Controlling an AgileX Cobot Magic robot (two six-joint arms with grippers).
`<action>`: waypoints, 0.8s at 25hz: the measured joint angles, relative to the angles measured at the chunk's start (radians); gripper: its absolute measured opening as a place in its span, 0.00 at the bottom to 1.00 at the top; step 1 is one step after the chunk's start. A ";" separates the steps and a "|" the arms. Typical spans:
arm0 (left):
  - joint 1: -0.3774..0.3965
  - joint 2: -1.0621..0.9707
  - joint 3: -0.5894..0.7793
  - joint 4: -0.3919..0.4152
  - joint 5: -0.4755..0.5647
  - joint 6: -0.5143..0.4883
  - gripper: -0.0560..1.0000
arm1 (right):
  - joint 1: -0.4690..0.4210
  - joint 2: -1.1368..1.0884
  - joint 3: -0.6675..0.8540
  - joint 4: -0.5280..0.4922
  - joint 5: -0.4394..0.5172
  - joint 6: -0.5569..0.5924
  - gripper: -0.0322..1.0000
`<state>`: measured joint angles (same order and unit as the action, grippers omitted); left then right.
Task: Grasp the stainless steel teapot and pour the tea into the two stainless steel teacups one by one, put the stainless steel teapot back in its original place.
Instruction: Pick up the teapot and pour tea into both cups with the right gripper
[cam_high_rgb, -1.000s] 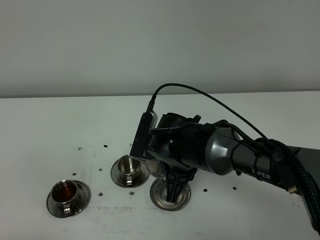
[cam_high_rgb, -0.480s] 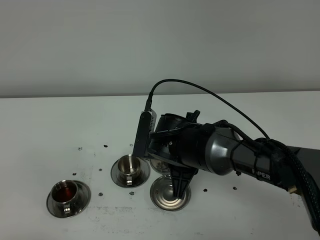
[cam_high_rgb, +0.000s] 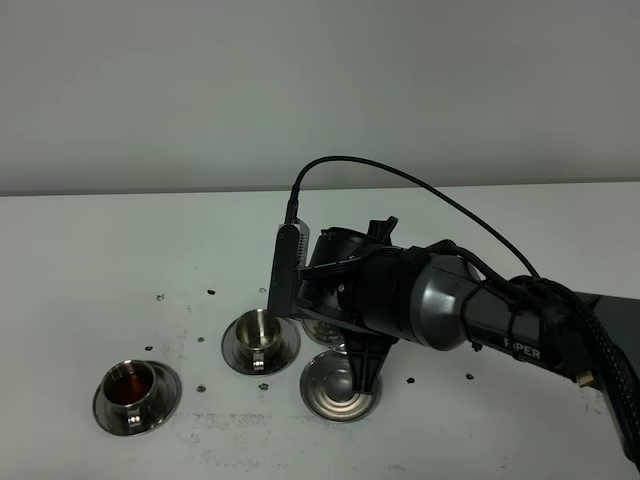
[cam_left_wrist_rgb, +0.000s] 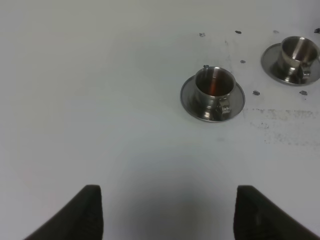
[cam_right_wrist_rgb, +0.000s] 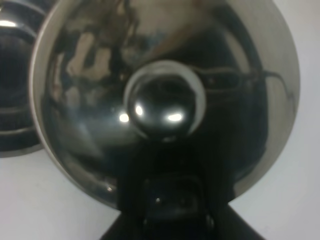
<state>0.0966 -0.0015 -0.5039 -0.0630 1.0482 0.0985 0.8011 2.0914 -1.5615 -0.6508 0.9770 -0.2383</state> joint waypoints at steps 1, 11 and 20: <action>0.000 0.000 0.000 0.000 0.000 0.000 0.63 | 0.000 0.000 0.000 -0.001 0.000 -0.001 0.23; 0.000 0.000 0.000 0.000 0.000 0.000 0.63 | 0.003 0.006 0.000 -0.034 0.000 -0.029 0.23; 0.000 0.000 0.000 0.000 0.000 0.000 0.63 | 0.009 0.014 0.000 -0.046 -0.006 -0.037 0.23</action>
<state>0.0966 -0.0015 -0.5039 -0.0630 1.0482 0.0985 0.8105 2.1056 -1.5615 -0.6966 0.9708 -0.2755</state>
